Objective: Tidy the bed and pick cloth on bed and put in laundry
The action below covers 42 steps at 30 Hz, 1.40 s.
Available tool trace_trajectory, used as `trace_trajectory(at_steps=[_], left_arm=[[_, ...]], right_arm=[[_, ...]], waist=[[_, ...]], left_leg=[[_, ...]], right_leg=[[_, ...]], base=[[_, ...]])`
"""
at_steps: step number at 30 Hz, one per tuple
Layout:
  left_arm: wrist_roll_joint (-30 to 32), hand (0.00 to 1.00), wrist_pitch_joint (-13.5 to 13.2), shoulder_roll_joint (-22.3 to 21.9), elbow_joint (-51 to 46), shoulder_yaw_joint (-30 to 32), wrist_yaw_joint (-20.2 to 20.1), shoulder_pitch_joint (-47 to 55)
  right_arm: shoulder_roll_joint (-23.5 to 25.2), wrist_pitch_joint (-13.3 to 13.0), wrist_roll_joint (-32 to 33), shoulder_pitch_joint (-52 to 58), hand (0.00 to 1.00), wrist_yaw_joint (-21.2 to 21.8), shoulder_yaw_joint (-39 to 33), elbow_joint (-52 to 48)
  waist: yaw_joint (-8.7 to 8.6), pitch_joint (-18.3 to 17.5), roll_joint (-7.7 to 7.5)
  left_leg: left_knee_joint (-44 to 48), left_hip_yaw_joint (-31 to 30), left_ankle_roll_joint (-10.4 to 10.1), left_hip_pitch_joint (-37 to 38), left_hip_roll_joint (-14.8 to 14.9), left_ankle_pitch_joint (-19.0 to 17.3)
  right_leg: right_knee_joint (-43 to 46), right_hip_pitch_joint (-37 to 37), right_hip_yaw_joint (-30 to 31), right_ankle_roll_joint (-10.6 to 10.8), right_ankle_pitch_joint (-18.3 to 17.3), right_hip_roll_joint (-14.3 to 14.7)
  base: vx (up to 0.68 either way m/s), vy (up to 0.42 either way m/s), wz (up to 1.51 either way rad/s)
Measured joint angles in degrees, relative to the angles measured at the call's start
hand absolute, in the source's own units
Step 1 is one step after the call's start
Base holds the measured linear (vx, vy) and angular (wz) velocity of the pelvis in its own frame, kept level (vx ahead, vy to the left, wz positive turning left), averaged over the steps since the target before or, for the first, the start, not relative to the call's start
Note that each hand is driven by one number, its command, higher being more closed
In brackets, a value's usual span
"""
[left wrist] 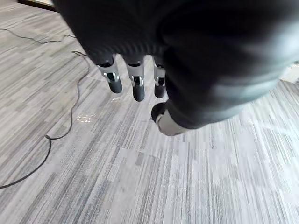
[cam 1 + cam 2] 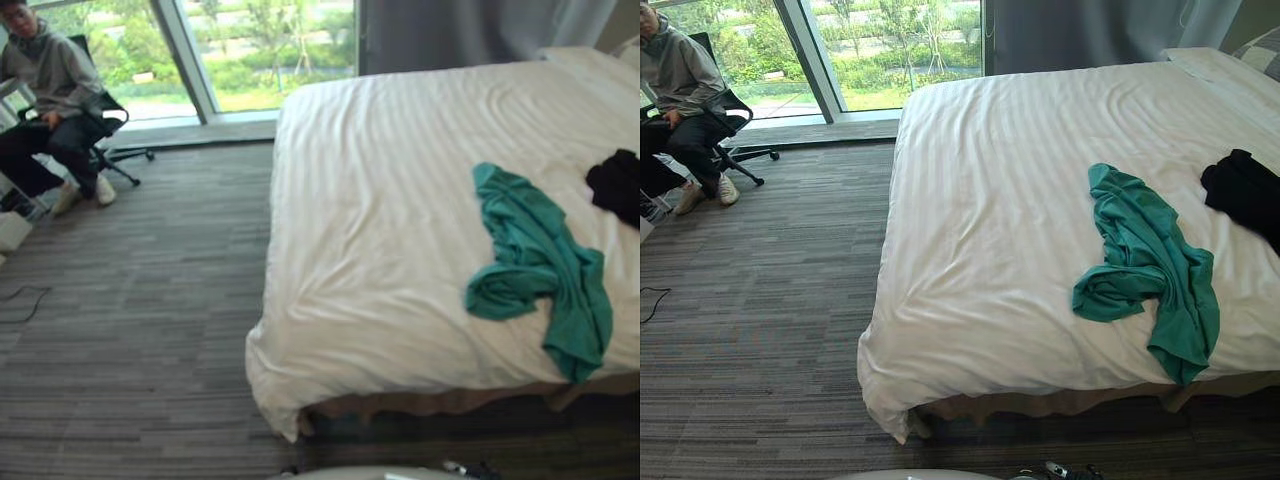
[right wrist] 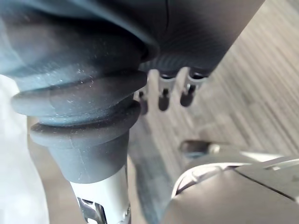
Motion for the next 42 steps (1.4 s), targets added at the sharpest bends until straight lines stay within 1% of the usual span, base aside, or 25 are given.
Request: trace_trajectory(at_steps=[3, 4, 6, 10, 11, 13, 16, 18, 19, 21, 22, 25, 26, 28, 30, 31, 33, 34, 36, 37, 38, 39, 40, 41, 42], left_arm=[[-0.7, 0.0, -1.4, -4.9, -9.3, -9.0, 1.9, -1.1], [-1.2, 0.0, -1.8, -5.8, -10.9, -10.7, 2.3, -1.1], [-4.4, 0.0, -3.6, -8.5, -14.1, -15.2, 3.3, -2.1], [-7.6, 0.0, -4.5, -10.3, -14.0, -17.3, 4.0, -3.4], [-8.7, 0.0, -4.6, -10.3, -13.7, -17.3, 4.1, -3.6], [-9.7, 0.0, -4.7, -10.3, -13.1, -17.2, 4.9, -3.9], [-11.1, 0.0, -4.7, -9.9, -10.4, -17.2, 5.1, -4.3], [-11.8, 0.0, -4.8, -9.9, -8.5, -17.2, 5.2, -4.4], [-11.8, 0.0, -4.7, -9.9, -8.2, -17.1, 5.2, -4.4], [-11.8, 0.0, -4.9, -9.9, -8.2, -17.2, 5.3, -4.6], [-11.8, 0.0, -5.2, -10.0, -8.2, -17.3, 5.3, -4.6], [-11.8, 0.0, -5.5, -10.1, -6.8, -18.1, 5.4, -4.5], [-11.8, 0.0, -5.5, -10.1, -5.8, -19.2, 5.4, -4.5], [-11.8, 0.0, -5.5, -10.3, -5.3, -20.7, 5.4, -4.5], [-11.8, 0.0, -5.6, -10.3, -4.5, -22.0, 5.5, -4.4], [-11.8, 0.0, -5.6, -10.3, -4.4, -22.3, 5.6, -4.5], [-11.8, 0.0, -5.9, -10.2, -4.0, -22.5, 5.6, -4.5], [-11.8, 0.0, -6.0, -10.2, -3.9, -22.9, 5.6, -4.6], [-12.0, 0.0, -7.1, -10.0, -3.9, -24.6, 5.5, -4.9], [-12.0, 0.0, -7.2, -9.9, -3.9, -24.7, 5.5, -5.3], [-12.4, 0.0, -7.3, -9.7, -3.9, -25.3, 5.3, -6.4], [-13.1, 0.0, -7.7, -9.4, -4.0, -26.4, 5.2, -7.7], [-13.7, 0.0, -8.0, -9.4, -4.4, -26.6, 5.1, -8.3], [-14.8, 0.0, -8.3, -9.2, -5.0, -27.3, 5.1, -9.6], [-15.5, 0.0, -8.5, -9.1, -5.5, -27.7, 5.1, -10.0]], right_arm=[[0.3, 0.1, 1.0, 0.4, 0.0, -1.2, -2.2, 0.0], [0.3, 0.1, 1.5, 0.4, 0.0, -1.4, -2.7, 0.0], [0.2, 0.1, 4.4, 0.6, 0.0, -2.5, -5.8, 0.0], [0.2, 0.9, 7.8, 0.6, 0.0, -4.6, -10.7, -0.1], [0.2, 1.0, 9.0, 0.7, 1.0, -4.8, -12.9, -0.1], [0.2, 1.0, 10.0, 0.8, 1.0, -5.7, -15.4, -0.4], [0.2, 1.2, 11.7, 1.0, 1.0, -7.7, -17.7, -6.2], [0.3, 1.1, 11.7, 1.3, 1.0, -9.5, -17.8, -15.3], [0.2, 1.0, 11.5, 1.6, 1.0, -11.1, -17.8, -24.4], [0.2, 0.7, 10.2, 1.6, 1.0, -12.8, -17.8, -33.5], [0.0, -0.1, 8.4, 1.0, 1.0, -13.9, -17.7, -41.2], [-0.2, -1.1, 4.4, -0.9, 1.0, -15.6, -15.9, -50.9], [-0.4, -2.5, 2.6, -1.9, 1.0, -15.7, -14.2, -54.5], [-0.9, -3.2, 0.9, -3.1, 1.0, -15.6, -10.0, -60.1], [-3.6, -6.3, -0.1, -4.9, 1.0, -12.9, -2.4, -65.0], [-4.8, -6.9, -0.1, -5.5, 1.0, -12.3, 0.0, -65.9], [-9.0, -9.4, 0.1, -9.7, 1.0, -9.0, 9.2, -66.7], [-10.0, -9.8, 0.6, -11.0, 1.0, -8.0, 11.8, -66.7], [-13.1, -11.9, 5.8, -16.8, 1.0, -2.8, 21.0, -66.4], [-13.6, -12.3, 7.5, -18.8, 1.0, -1.4, 23.4, -66.2], [-14.2, -13.3, 11.5, -23.6, 1.0, 1.2, 28.6, -65.6], [-14.3, -14.0, 15.1, -28.8, 1.0, 3.5, 33.9, -64.8], [-14.3, -14.2, 16.8, -31.2, 1.0, 4.5, 36.6, -64.1], [-13.9, -14.2, 20.4, -35.8, 1.0, 6.7, 41.8, -62.3], [-13.4, -14.2, 21.7, -37.8, 1.0, 7.6, 44.1, -61.2]], waist=[[-0.15, -0.1, -0.26], [-0.17, -0.1, -0.32], [-0.82, -0.2, -0.45], [-1.93, -0.1, -0.54], [-2.04, -0.1, -0.6], [-2.07, 0.0, -0.7], [-2.02, 0.0, -0.77], [-2.98, 0.0, -0.88], [-3.55, 0.0, -0.91], [-3.55, -0.2, -1.02], [-3.53, -0.2, -1.11], [-3.44, -0.4, -1.63], [-3.45, -0.4, -1.79], [-3.28, -0.4, -2.06], [-3.23, -0.4, -2.28], [-3.13, -0.4, -2.37], [-2.56, -0.3, -2.76], [-2.21, -0.3, -2.83], [-0.59, 0.0, -3.14], [-0.04, 0.2, -3.23], [0.59, 1.4, -3.23], [1.63, 3.8, -3.29], [2.39, 4.9, -3.32], [3.68, 6.8, -3.4], [4.36, 7.8, -3.51]], left_leg=[[-0.1, -0.3, 0.1, -0.1, 0.0, 0.1], [-0.2, -0.3, 0.1, 0.0, 0.0, 0.1], [-0.4, 0.1, 0.1, 0.1, 0.0, 0.1], [-0.1, 1.6, -0.1, 0.2, 0.2, -0.1], [-0.1, 2.1, -0.2, 0.2, 0.3, -0.1], [-0.1, 3.1, -0.4, 0.5, 0.5, -0.3], [-0.1, 5.1, -1.0, 0.9, 1.0, -1.2], [-0.1, 6.2, -1.1, 1.0, 1.0, -1.4], [-0.1, 6.6, -1.1, 1.0, 1.0, -1.5], [0.0, 7.2, -1.1, 0.9, 1.0, -1.5], [0.0, 7.3, -1.1, 0.9, 1.0, -1.5], [0.0, 7.3, -1.1, 0.7, 1.1, -1.5], [0.0, 7.1, -1.1, 0.4, 1.1, -1.5], [0.0, 6.8, -1.1, -0.3, 1.1, -1.5], [0.0, 6.1, -1.1, -1.0, 1.1, -1.5], [0.0, 5.9, -1.1, -1.1, 1.1, -1.5], [0.0, 5.3, -1.1, -1.9, 1.1, -1.5], [0.0, 4.9, -1.1, -2.2, 1.1, -1.4], [0.0, 3.4, -0.8, -4.4, 1.1, -0.9], [0.0, 3.0, -0.7, -5.2, 1.1, -0.7], [0.1, 2.0, -0.4, -6.5, 1.1, 0.0], [1.5, 1.2, -0.4, -8.2, 1.3, 0.0], [2.2, 1.1, -0.3, -9.1, 1.4, 0.0], [4.0, 0.3, -0.3, -11.3, 1.7, 0.0], [5.1, -0.5, -0.1, -12.6, 1.7, -0.2]], right_leg=[[-0.1, 0.0, 0.0, 0.0, 0.0, 0.1], [-0.2, 0.0, 0.0, 0.1, 0.0, 0.1], [-0.6, -0.1, 0.4, 0.1, 0.1, 0.2], [-1.3, -0.1, 1.4, 0.1, 0.1, 0.6], [-1.6, -0.2, 1.8, 0.1, 0.2, 0.7], [-2.0, -0.3, 2.7, 0.0, 0.2, 1.0], [-2.1, -1.4, 4.6, -0.1, 0.3, 1.6], [-2.1, -2.1, 5.6, -0.1, 0.4, 1.6], [-2.1, -2.4, 6.0, -0.1, 0.5, 1.6], [-2.1, -2.8, 6.3, -0.2, 0.6, 1.6], [-2.1, -2.9, 6.4, -0.2, 0.6, 1.7], [-2.1, -3.1, 6.3, -0.2, 0.6, 1.7], [-2.1, -3.3, 6.2, -0.2, 0.6, 1.7], [-2.0, -3.9, 6.1, -0.2, 0.6, 1.7], [-2.0, -4.0, 5.9, -0.2, 0.7, 1.7], [-2.0, -4.0, 5.8, -0.2, 0.7, 1.7], [-2.0, -4.1, 5.4, -0.2, 0.7, 1.7], [-2.0, -4.1, 5.1, -0.2, 0.7, 1.6], [-1.7, -5.4, 3.8, -0.2, 0.7, 1.6], [-1.5, -6.0, 3.5, -0.2, 0.7, 1.5], [-0.5, -7.5, 2.8, -0.3, 0.6, 1.4], [1.2, -8.9, 2.6, -0.7, 0.4, 1.0], [2.1, -9.6, 2.5, -0.8, 0.2, 0.8], [4.1, -11.3, 2.1, -1.0, -0.4, 0.3], [5.1, -11.8, 1.4, -1.2, -0.9, 0.0]], base=[[0.0, -0.003, 0.01], [0.04, -0.003, -0.07], [0.05, -0.002, -0.08], [0.07, -0.004, -0.13], [0.07, -0.01, -0.17], [0.04, -0.009, -0.2], [0.03, -0.013, -0.4], [0.02, -0.006, -0.27], [0.01, -0.004, -0.2], [0.01, -0.01, -0.15], [0.0, -0.017, -0.06], [0.0, -0.005, 0.01], [-0.02, -0.013, 0.07], [-0.02, -0.015, 0.07], [-0.01, -0.017, 0.12], [0.0, -0.012, 0.11], [-0.03, -0.016, 0.1], [-0.04, -0.025, 0.24], [-0.02, -0.022, 0.31], [-0.01, -0.023, 0.33], [-0.02, -0.014, 0.36], [-0.02, -0.009, 0.34], [-0.06, 0.002, 0.3], [-0.07, 0.0, 0.31], [-0.08, -0.017, 0.61]])
